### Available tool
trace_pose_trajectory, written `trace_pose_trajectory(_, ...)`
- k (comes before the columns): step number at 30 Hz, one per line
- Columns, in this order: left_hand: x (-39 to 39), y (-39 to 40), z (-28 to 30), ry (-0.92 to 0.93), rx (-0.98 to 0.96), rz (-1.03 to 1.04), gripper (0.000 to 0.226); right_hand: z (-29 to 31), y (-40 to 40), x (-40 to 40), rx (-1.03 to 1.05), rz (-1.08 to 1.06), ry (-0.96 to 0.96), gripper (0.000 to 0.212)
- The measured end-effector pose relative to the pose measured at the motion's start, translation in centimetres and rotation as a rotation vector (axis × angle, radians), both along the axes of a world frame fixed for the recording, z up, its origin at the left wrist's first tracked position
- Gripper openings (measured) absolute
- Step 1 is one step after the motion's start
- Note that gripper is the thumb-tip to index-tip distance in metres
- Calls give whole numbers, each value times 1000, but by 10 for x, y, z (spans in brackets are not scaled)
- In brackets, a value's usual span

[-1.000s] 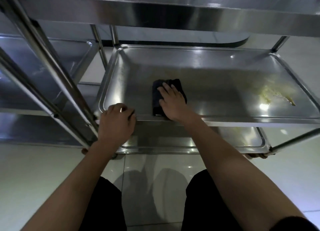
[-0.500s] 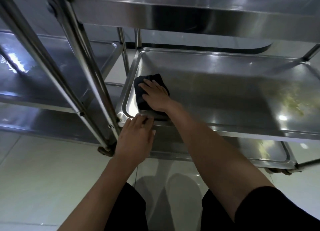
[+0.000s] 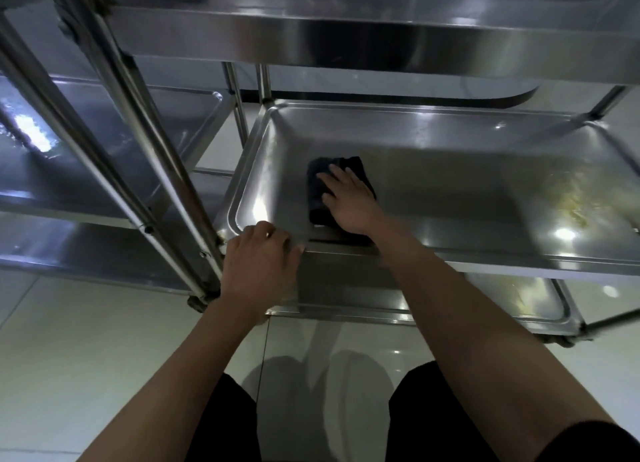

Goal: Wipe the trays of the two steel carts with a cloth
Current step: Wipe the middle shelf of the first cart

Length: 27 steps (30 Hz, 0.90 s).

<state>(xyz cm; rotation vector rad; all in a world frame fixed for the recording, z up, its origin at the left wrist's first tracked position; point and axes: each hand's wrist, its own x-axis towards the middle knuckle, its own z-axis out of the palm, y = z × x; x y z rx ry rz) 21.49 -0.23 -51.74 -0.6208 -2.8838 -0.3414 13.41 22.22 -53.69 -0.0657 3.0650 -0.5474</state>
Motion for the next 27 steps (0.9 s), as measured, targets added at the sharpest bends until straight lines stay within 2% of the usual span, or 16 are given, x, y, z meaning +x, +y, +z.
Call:
trace_pose_trajectory(2,-5,14,4,-16,-36,28,41,-3,27,18,5,-60,22,52)
trace_pose_trajectory(6,-13,59,11,-9,-28,-76,34,-2,80,52,188,-102,0,53)
trace_pose_trajectory(11,-25,121,13,-66,7,-179,31,8,149,105,278,-240,-26,50)
trace_pose_trajectory(13,-28,138,11,-99,-14,-191,32,13,176,125,267,-297,-26,48)
trace_pose_trajectory(17,-25,150,1,-152,-73,-186,35,21,212,148,18,-484,46,52)
trace_pose_trajectory(27,-34,129,7,-216,34,-247,42,13,208,132,20,-458,13,52)
